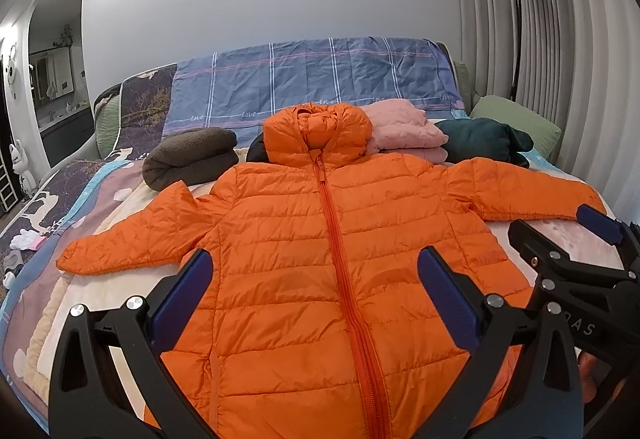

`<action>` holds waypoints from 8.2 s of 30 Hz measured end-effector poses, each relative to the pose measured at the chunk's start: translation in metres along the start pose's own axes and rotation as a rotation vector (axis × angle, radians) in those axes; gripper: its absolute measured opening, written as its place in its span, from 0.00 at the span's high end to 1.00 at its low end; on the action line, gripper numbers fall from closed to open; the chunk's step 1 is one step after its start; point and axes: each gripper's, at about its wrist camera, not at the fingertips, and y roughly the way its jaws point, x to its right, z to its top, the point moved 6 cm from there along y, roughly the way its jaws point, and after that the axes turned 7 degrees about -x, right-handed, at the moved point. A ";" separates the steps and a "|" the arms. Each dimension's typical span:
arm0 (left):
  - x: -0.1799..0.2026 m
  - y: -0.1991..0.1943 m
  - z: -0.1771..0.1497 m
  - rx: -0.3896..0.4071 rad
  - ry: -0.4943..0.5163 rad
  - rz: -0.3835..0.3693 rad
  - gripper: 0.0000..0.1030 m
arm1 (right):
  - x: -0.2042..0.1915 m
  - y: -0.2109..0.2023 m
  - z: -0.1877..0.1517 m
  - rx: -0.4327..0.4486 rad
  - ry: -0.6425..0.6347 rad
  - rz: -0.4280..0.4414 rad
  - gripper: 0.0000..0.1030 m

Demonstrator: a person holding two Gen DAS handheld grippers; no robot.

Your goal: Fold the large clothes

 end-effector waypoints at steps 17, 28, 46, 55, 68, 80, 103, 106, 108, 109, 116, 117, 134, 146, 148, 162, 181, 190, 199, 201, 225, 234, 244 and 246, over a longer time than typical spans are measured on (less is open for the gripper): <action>-0.001 0.003 -0.007 -0.009 0.000 0.000 0.01 | -0.003 0.004 -0.004 -0.016 -0.004 0.001 0.02; -0.001 0.003 -0.006 -0.010 0.000 0.001 0.01 | -0.004 0.003 -0.003 -0.012 -0.015 -0.008 0.02; -0.010 0.006 -0.006 -0.011 -0.021 0.023 0.01 | 0.030 -0.012 0.007 0.091 0.089 -0.085 0.02; -0.011 0.008 -0.005 -0.015 -0.029 0.027 0.01 | 0.014 -0.010 0.007 0.101 0.033 -0.025 0.02; -0.013 0.011 -0.006 -0.013 -0.039 0.014 0.01 | 0.005 -0.011 0.006 0.072 -0.004 0.006 0.02; -0.016 0.013 -0.007 -0.016 -0.040 0.005 0.01 | 0.007 -0.007 0.008 0.066 0.012 0.015 0.02; -0.017 0.020 -0.010 -0.008 -0.033 -0.036 0.01 | -0.002 0.003 0.006 0.045 -0.012 -0.012 0.02; -0.016 0.021 -0.010 -0.007 -0.033 -0.038 0.01 | 0.000 0.006 0.005 0.038 -0.004 -0.011 0.02; -0.016 0.022 -0.010 -0.009 -0.036 -0.040 0.01 | 0.001 0.007 0.005 0.034 0.001 -0.010 0.02; -0.016 0.022 -0.010 -0.010 -0.039 -0.042 0.01 | 0.001 0.007 0.004 0.033 0.003 -0.009 0.02; -0.012 0.024 -0.010 -0.016 -0.032 -0.045 0.01 | 0.005 0.011 0.002 0.021 0.007 0.001 0.02; -0.012 0.024 -0.010 -0.017 -0.030 -0.046 0.01 | 0.005 0.011 0.002 0.022 0.006 0.003 0.02; -0.005 0.026 -0.008 -0.025 -0.002 -0.058 0.01 | 0.016 0.031 0.000 -0.084 0.083 0.114 0.02; -0.028 0.037 0.027 -0.015 -0.007 -0.125 0.02 | 0.019 0.065 0.067 -0.125 0.073 0.251 0.19; -0.030 0.048 0.038 -0.028 0.000 -0.136 0.02 | 0.016 0.082 0.087 -0.149 0.055 0.276 0.22; -0.081 0.241 0.187 -0.095 -0.003 -0.187 0.02 | -0.027 0.303 0.226 -0.354 0.090 0.510 0.15; -0.092 0.372 0.239 -0.192 -0.075 -0.542 0.58 | -0.076 0.409 0.251 -0.458 0.074 0.695 0.88; -0.113 0.240 0.166 -0.086 0.115 -0.594 0.55 | -0.047 0.254 0.168 -0.271 -0.380 0.652 0.77; -0.166 0.216 0.082 -0.192 0.003 -0.443 0.43 | -0.009 0.217 0.097 -0.364 -0.312 0.504 0.55; -0.153 0.222 0.091 -0.193 -0.022 -0.466 0.43 | -0.026 0.224 0.109 -0.372 -0.233 0.522 0.73; -0.050 0.287 0.030 -0.445 0.229 -0.276 0.35 | -0.078 0.277 0.032 -0.575 -0.180 0.331 0.67; -0.137 0.198 0.023 -0.303 -0.055 -0.278 0.18 | -0.039 0.213 0.059 -0.465 -0.161 0.303 0.52; -0.359 0.146 -0.083 -0.188 -0.861 -0.121 0.18 | -0.091 0.210 0.070 -0.456 -0.151 0.355 0.52; -0.384 0.146 -0.097 -0.169 -0.948 -0.096 0.18 | -0.108 0.214 0.071 -0.432 -0.174 0.338 0.52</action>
